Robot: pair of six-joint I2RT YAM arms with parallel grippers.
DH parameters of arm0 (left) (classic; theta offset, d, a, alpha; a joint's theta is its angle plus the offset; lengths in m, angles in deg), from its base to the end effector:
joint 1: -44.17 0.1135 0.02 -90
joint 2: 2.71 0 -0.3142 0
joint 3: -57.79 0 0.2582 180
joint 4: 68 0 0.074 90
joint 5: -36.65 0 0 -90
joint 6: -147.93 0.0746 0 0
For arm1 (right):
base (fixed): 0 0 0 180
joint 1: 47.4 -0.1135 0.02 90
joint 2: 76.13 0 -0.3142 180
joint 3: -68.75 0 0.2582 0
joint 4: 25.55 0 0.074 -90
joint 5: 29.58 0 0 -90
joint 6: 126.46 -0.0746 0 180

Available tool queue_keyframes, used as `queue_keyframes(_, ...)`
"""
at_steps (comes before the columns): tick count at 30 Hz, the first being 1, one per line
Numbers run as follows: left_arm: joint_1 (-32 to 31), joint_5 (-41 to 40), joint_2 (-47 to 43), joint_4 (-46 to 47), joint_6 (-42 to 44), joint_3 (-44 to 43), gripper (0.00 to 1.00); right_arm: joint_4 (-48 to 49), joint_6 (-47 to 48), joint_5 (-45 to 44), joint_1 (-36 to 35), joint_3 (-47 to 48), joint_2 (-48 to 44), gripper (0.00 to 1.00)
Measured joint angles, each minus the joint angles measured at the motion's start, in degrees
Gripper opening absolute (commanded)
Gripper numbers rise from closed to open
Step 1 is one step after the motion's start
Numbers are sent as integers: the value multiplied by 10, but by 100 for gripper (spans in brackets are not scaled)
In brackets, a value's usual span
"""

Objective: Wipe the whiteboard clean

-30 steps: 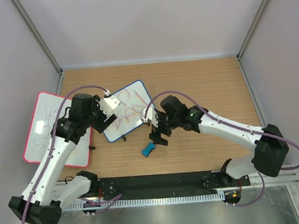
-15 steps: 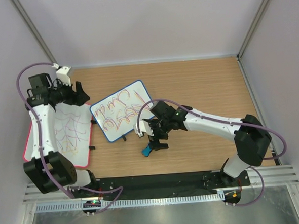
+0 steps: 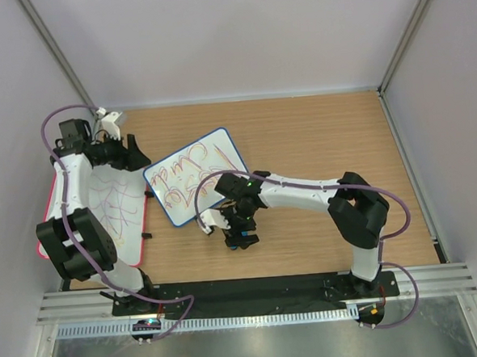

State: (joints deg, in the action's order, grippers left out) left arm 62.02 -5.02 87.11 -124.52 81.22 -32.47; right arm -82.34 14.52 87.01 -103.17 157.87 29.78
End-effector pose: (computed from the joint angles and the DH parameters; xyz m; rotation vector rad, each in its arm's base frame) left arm 0.3466 0.0531 0.3271 0.4090 2.2045 -0.6951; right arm 0.1935 0.3438 0.2061 -2.3039 1.5936 0.6779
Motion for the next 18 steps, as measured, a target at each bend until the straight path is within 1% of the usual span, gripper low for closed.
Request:
queue_keyframes(5,2,2,4,0,15,0,68,1,-10,-19,-18,0,18,79)
queue_keyframes(9,2,1,9,0,26,0,68,25,-26,-46,-28,0,24,77)
queue_keyframes(12,2,0,15,0,30,0,68,40,-34,-61,-33,1,36,72)
queue_keyframes(15,3,-3,16,0,34,0,68,43,-40,-71,-34,6,53,70)
queue_keyframes(18,3,-3,16,0,41,0,67,45,-43,-76,-34,12,57,63)
